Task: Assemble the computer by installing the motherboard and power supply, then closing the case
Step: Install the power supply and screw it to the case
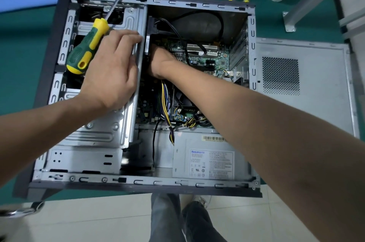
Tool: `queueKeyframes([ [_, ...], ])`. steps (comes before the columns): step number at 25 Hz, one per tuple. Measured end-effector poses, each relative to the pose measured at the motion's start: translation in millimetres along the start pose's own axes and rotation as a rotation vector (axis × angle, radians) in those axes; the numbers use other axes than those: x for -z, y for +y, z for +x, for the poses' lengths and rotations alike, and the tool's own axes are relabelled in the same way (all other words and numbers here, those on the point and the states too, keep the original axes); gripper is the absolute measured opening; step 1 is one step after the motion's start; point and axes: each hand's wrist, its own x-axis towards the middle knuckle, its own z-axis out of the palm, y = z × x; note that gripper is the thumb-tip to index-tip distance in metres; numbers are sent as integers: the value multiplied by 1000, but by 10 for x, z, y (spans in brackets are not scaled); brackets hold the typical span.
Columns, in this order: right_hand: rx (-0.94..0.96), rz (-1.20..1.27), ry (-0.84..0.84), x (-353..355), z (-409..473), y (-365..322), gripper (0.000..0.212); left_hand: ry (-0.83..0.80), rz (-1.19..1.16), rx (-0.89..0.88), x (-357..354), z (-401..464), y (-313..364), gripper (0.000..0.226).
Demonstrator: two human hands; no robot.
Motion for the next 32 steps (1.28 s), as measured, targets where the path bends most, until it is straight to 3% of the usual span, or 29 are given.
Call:
queueKeyframes([
  [6,78,10,-55,52,-23,7,35,2,-1,-2,-8,-3,1,44],
  [12,-14,-77,28,32,-93,-38,30,1,0,-16,-32,-11,-49,43],
  [20,27,-149,67,42,-290,-32,19,-1,5,-11,-34,-13,-35,46],
  [26,7,-119,-18,64,-299,-22,23,-6,-17,-15,-57,-22,-20,47],
  [32,254,-425,-66,112,-763,61,29,-56,-28,-3,-53,-27,-33,47],
])
